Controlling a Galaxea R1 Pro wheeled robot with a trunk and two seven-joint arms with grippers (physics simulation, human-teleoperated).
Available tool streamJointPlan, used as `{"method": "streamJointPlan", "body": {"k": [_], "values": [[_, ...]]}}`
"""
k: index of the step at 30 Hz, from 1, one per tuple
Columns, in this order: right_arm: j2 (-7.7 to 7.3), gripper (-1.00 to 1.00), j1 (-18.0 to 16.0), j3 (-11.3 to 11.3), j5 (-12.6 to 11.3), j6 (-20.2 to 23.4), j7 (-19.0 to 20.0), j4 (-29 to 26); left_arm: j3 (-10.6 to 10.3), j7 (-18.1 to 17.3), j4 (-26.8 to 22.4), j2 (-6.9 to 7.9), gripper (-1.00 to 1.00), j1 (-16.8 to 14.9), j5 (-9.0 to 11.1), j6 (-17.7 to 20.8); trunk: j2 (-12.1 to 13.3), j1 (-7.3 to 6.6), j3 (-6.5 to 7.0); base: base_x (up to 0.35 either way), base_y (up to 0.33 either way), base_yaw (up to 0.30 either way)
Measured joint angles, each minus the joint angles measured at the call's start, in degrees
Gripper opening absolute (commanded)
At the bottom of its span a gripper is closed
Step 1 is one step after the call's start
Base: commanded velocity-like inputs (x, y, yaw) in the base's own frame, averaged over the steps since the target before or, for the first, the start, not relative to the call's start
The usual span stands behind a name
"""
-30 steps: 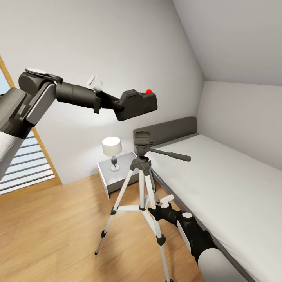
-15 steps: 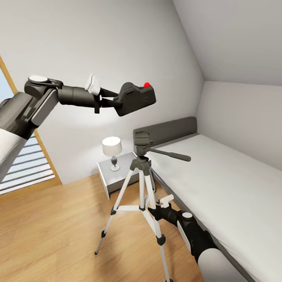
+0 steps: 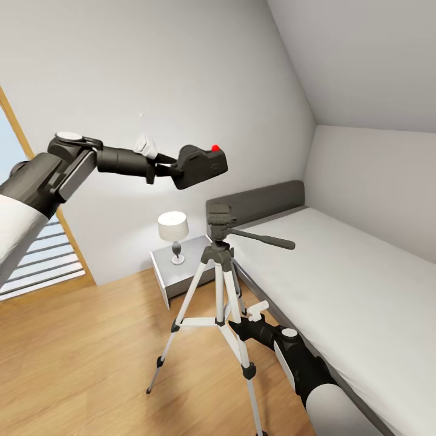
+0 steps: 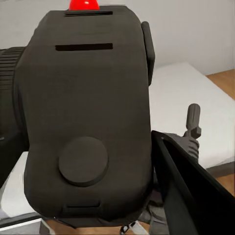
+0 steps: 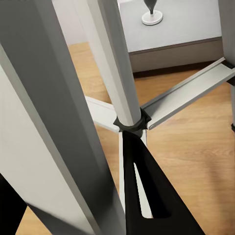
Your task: Attach the digital camera to the camera tripod in the bedroom.
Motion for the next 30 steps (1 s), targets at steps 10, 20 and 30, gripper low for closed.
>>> {"method": "streamJointPlan", "body": {"k": [10,20,30], "values": [[0.01,-1.00,0.00,-0.03,-0.01,0.04,0.01,0.00,-0.19,0.40,1.13,-1.87,-1.00,0.00,0.10,0.03,0.00,0.00,0.00,0.000,0.000,0.000],[0.00,-1.00,0.00,-0.03,0.00,0.05,0.03,0.00,-0.25,0.67,2.86,-4.90,-1.00,-0.01,0.16,-0.13,0.00,0.00,0.00,0.000,0.000,0.000],[0.00,-1.00,0.00,-0.02,-0.04,0.06,0.01,0.01,-0.29,-0.21,4.52,-7.86,-1.00,-0.01,-0.62,-0.13,0.00,0.00,0.00,0.000,0.000,0.000]]}}
